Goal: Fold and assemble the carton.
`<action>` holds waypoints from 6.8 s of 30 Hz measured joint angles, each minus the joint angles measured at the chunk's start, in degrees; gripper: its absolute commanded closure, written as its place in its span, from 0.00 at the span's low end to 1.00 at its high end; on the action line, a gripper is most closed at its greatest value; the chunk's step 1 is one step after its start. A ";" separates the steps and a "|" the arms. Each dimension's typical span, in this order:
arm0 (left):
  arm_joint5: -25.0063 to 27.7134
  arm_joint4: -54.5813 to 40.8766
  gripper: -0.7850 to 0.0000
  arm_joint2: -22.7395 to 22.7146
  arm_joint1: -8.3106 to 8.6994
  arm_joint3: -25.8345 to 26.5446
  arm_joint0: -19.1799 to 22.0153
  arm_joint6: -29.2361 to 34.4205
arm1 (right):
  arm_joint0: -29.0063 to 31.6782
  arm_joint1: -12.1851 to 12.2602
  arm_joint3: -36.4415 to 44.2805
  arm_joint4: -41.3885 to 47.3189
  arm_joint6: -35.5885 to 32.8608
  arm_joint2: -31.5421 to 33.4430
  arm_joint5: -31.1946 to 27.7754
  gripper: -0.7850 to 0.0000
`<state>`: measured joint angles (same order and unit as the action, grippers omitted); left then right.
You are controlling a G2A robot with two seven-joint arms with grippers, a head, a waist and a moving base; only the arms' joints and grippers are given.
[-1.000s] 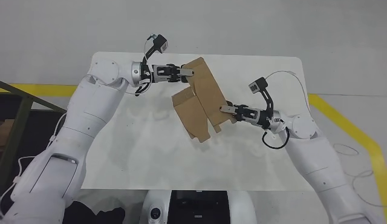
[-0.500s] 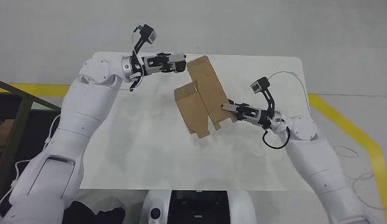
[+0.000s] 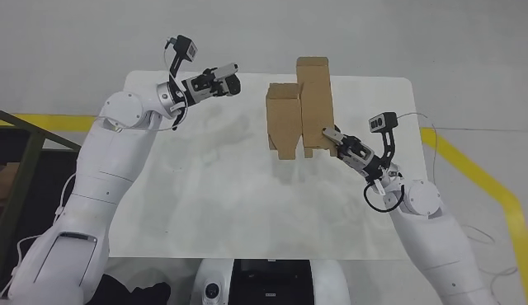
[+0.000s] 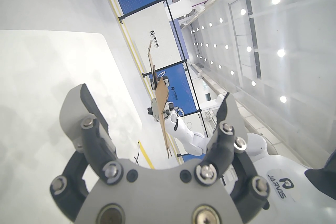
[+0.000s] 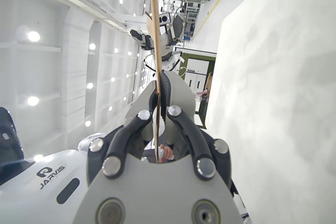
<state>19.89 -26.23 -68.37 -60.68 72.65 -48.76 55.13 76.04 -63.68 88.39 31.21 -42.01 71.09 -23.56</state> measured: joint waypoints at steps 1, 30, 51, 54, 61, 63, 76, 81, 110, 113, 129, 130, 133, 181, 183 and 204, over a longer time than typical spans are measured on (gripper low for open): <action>0.01 0.00 0.00 0.00 0.00 -0.02 0.01 0.02 | -0.03 0.00 -0.03 0.00 -0.11 -0.01 0.01 1.00; -1.15 1.95 0.00 2.08 -0.57 1.12 -1.47 -0.92 | 4.12 -1.58 4.46 -5.09 22.91 -0.94 0.60 1.00; 2.77 5.28 0.00 13.39 -4.49 -0.80 2.56 -3.28 | 9.54 -2.78 10.64 -18.32 35.76 -1.89 8.74 1.00; 3.66 7.36 0.00 14.78 -5.03 -1.12 2.95 -4.78 | 9.40 -2.90 10.57 -17.61 34.05 -2.04 9.14 1.00; 5.63 12.17 0.00 17.54 -6.08 -1.70 3.07 -7.73 | 8.98 -3.26 9.64 -15.37 31.84 -2.17 8.91 1.00; 6.05 12.60 0.00 17.79 -6.24 -1.87 2.99 -7.75 | 8.99 -3.36 9.39 -14.96 31.60 -2.13 8.57 1.00; 6.05 13.54 1.00 16.99 -6.58 -2.15 2.17 -8.52 | 9.44 -3.89 9.08 -15.18 31.25 -1.93 8.36 1.00; 5.65 14.10 1.00 16.70 -6.68 -2.25 2.09 -8.33 | 9.52 -4.11 9.15 -15.60 31.34 -2.02 8.69 1.00; -3.52 11.41 1.00 7.92 -4.03 -6.54 6.76 14.16 | 2.67 -3.06 -0.38 -12.65 7.62 5.79 -1.70 0.00; -4.77 10.15 1.00 7.38 -3.63 -6.62 7.15 19.05 | 0.93 -2.59 -1.23 -16.09 3.64 6.47 0.25 0.00; -7.99 6.40 1.00 9.11 -2.75 -4.85 7.59 32.91 | -9.86 -0.91 -9.00 -15.92 -21.38 6.62 3.63 0.00; -7.99 6.38 1.00 9.12 -2.75 -4.84 7.59 32.89 | -10.00 -0.91 -9.16 -15.81 -21.64 6.62 3.50 0.00; -7.98 6.38 1.00 9.09 -2.75 -4.85 7.59 32.87 | -9.96 -0.91 -9.13 -15.83 -21.55 6.62 3.52 0.00; -3.64 -5.11 1.00 25.64 3.60 -2.00 13.80 32.87 | -22.14 4.73 -13.33 -11.48 -34.88 -11.06 -3.85 0.64; -3.59 -5.79 1.00 26.42 3.92 -2.00 14.21 32.87 | -22.67 5.37 -12.63 -11.04 -34.76 -12.40 -3.98 0.69; -3.35 -9.74 0.00 26.77 5.55 -2.84 15.45 32.64 | -27.46 11.31 -10.25 -2.38 -31.77 -23.89 -6.97 1.00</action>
<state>16.54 -35.97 -41.59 -55.12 69.81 -33.31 87.77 48.58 -52.37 78.14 28.83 -73.78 47.20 -30.53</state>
